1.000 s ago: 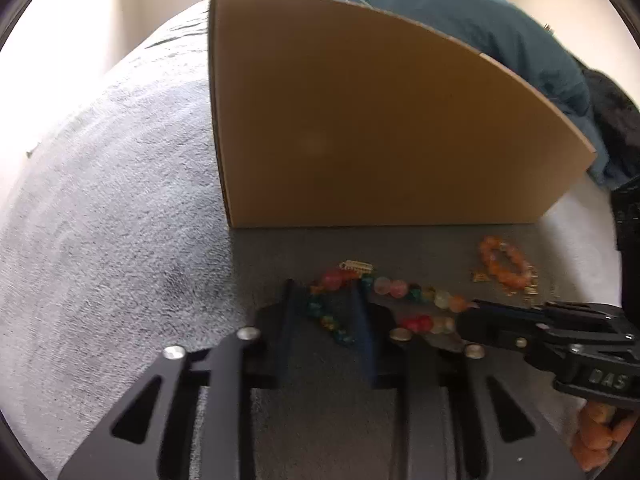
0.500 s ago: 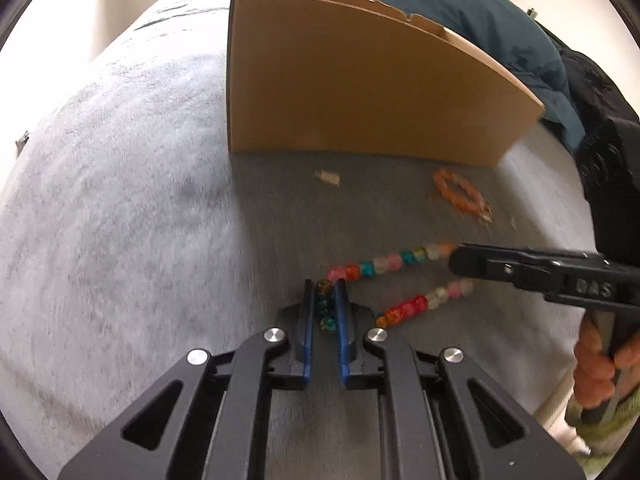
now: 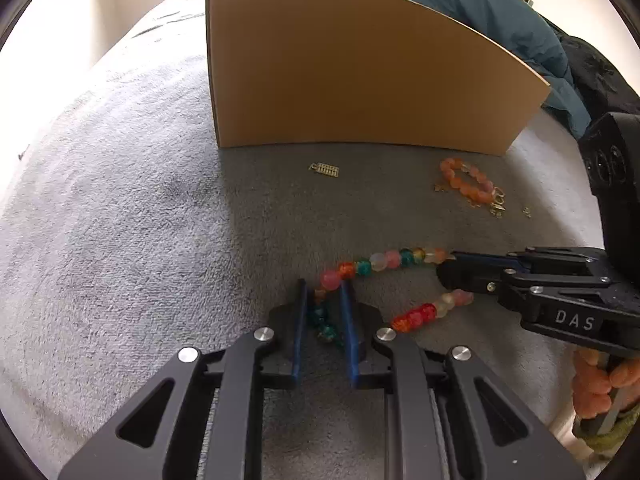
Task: Organize jewelry
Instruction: 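Close both tools on the multicolour bead bracelet, then lift the bracelet into the box and open both tools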
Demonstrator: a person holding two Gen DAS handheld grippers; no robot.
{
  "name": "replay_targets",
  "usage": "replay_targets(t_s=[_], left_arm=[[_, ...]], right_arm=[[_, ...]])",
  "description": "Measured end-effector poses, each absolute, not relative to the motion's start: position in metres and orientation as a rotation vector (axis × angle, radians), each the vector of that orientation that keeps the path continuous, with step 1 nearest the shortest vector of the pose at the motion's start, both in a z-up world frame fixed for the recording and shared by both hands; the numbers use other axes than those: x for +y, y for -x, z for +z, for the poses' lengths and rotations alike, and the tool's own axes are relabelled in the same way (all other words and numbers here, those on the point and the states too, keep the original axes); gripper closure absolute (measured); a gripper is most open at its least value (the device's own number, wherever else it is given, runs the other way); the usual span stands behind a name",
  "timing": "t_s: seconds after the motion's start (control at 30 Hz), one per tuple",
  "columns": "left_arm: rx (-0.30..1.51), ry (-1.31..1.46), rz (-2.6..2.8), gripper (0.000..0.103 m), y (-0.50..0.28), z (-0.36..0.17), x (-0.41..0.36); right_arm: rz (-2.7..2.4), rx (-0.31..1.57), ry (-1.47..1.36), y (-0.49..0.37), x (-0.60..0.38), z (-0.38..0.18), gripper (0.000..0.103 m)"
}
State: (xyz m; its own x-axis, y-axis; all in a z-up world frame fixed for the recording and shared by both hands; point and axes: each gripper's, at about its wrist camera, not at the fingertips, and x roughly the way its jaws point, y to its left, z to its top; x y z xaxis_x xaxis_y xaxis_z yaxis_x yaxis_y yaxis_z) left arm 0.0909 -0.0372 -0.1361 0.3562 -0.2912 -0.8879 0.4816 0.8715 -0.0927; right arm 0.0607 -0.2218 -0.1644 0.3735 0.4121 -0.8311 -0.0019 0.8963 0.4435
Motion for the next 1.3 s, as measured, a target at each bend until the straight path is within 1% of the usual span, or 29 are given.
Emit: replay_targets(t_s=[0.07,0.2,0.3,0.43,0.5,0.6,0.7,0.83,0.97,1.13,1.27,1.3], left_arm=[[1.071,-0.230,-0.493,0.093,-0.087,-0.131,-0.043],[1.054,-0.171,-0.519,0.094,-0.083,-0.112,-0.036],[1.020,-0.116,-0.539,0.094,-0.084,-0.086,-0.029],[0.918,-0.076,-0.572,0.094,-0.088,-0.035,-0.024],[0.859,-0.052,-0.593,0.094,-0.097,-0.006,-0.024],[0.807,-0.034,-0.602,0.094,-0.120,0.022,-0.026],[0.785,-0.043,-0.591,0.094,-0.153,0.039,-0.034],[0.846,-0.148,-0.522,0.094,-0.212,0.022,-0.069],[0.949,-0.262,-0.469,0.094,-0.252,-0.014,-0.087],[1.030,-0.370,-0.423,0.094,-0.276,-0.047,-0.096],[1.054,-0.411,-0.394,0.094,-0.286,-0.059,-0.101],[1.058,-0.419,-0.392,0.094,-0.287,-0.061,-0.102]], right_arm=[[0.272,1.154,-0.398,-0.060,-0.221,-0.158,0.095],[0.276,1.120,-0.377,-0.057,-0.223,-0.136,0.095],[0.288,1.081,-0.378,-0.053,-0.228,-0.108,0.095],[0.316,0.994,-0.356,-0.058,-0.230,-0.056,0.095],[0.327,0.949,-0.342,-0.066,-0.231,-0.032,0.095],[0.353,0.894,-0.358,-0.091,-0.238,0.001,0.095],[0.360,0.892,-0.383,-0.128,-0.246,0.015,0.095],[0.339,1.015,-0.470,-0.192,-0.258,-0.011,0.095],[0.300,1.175,-0.486,-0.238,-0.256,-0.049,0.095],[0.272,1.313,-0.491,-0.262,-0.244,-0.087,0.095],[0.273,1.402,-0.568,-0.273,-0.244,-0.113,0.094],[0.271,1.411,-0.583,-0.273,-0.245,-0.116,0.092]])
